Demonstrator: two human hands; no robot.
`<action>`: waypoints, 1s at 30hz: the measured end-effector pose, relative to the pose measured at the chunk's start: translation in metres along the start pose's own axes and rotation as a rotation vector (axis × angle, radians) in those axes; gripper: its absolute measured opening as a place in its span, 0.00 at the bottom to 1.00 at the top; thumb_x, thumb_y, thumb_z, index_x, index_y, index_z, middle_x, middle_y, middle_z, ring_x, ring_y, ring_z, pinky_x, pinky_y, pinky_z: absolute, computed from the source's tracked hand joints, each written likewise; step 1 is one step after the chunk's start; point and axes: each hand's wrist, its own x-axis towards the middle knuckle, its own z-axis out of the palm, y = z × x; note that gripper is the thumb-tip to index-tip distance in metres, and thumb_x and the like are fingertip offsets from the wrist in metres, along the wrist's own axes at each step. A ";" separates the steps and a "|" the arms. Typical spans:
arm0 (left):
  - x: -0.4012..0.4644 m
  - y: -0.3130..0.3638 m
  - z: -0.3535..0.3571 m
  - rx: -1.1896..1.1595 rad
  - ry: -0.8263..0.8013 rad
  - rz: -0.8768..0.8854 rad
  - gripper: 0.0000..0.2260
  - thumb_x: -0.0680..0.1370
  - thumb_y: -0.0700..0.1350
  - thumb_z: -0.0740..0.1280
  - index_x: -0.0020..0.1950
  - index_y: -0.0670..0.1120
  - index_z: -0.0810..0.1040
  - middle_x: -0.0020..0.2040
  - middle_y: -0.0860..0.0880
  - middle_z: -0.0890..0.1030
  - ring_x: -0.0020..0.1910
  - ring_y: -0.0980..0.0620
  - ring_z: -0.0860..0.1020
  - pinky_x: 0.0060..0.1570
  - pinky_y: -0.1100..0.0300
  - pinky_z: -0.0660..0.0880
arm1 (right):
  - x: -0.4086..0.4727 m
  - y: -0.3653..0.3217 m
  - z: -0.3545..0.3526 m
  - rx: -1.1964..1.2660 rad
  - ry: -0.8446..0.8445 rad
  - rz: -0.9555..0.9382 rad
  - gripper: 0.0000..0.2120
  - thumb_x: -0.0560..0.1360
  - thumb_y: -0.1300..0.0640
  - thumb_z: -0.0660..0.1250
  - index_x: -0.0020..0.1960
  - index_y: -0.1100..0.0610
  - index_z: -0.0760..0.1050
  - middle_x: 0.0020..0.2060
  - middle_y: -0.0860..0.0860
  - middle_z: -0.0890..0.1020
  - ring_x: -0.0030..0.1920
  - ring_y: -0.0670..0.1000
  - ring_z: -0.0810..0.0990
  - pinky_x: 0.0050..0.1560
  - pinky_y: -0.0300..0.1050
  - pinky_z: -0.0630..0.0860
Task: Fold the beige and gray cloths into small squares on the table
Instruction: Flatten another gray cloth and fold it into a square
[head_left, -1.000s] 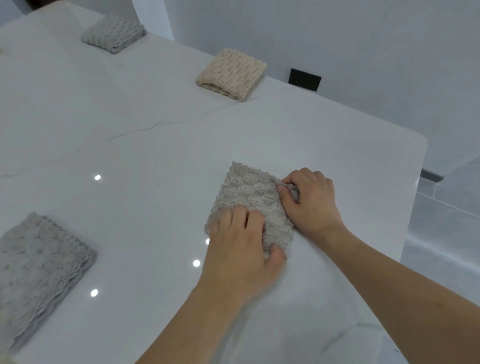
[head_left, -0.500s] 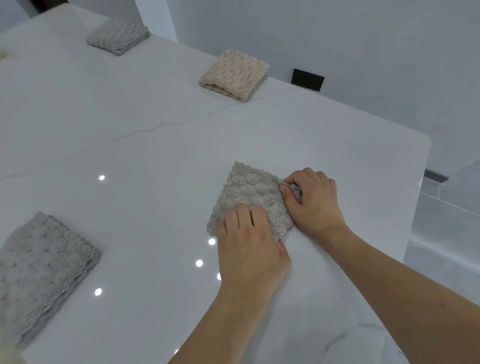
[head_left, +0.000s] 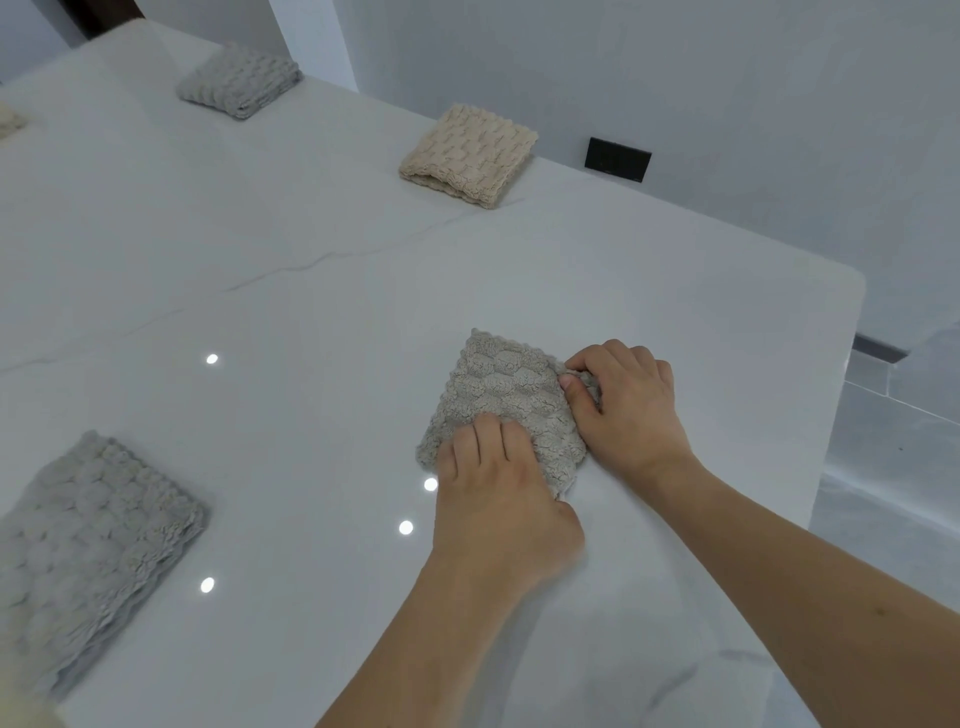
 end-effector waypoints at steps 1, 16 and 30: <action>0.002 -0.001 -0.001 -0.015 -0.026 0.001 0.19 0.59 0.52 0.53 0.44 0.44 0.72 0.44 0.47 0.72 0.44 0.44 0.71 0.50 0.53 0.61 | 0.000 0.000 0.000 0.000 0.001 0.000 0.05 0.79 0.50 0.62 0.51 0.49 0.75 0.44 0.45 0.75 0.49 0.53 0.71 0.55 0.48 0.63; 0.009 -0.028 -0.008 -0.178 -0.238 0.048 0.11 0.75 0.58 0.59 0.50 0.55 0.62 0.54 0.57 0.61 0.54 0.55 0.57 0.53 0.64 0.47 | 0.000 -0.001 -0.001 -0.007 0.000 0.016 0.08 0.79 0.48 0.60 0.53 0.50 0.75 0.48 0.47 0.76 0.52 0.53 0.71 0.57 0.48 0.62; 0.041 -0.044 -0.025 -0.416 -0.031 -0.176 0.17 0.72 0.60 0.64 0.52 0.49 0.74 0.51 0.51 0.72 0.52 0.47 0.70 0.56 0.51 0.69 | -0.002 -0.004 0.002 -0.067 0.093 0.104 0.16 0.81 0.45 0.55 0.43 0.55 0.70 0.41 0.49 0.73 0.45 0.54 0.70 0.55 0.49 0.61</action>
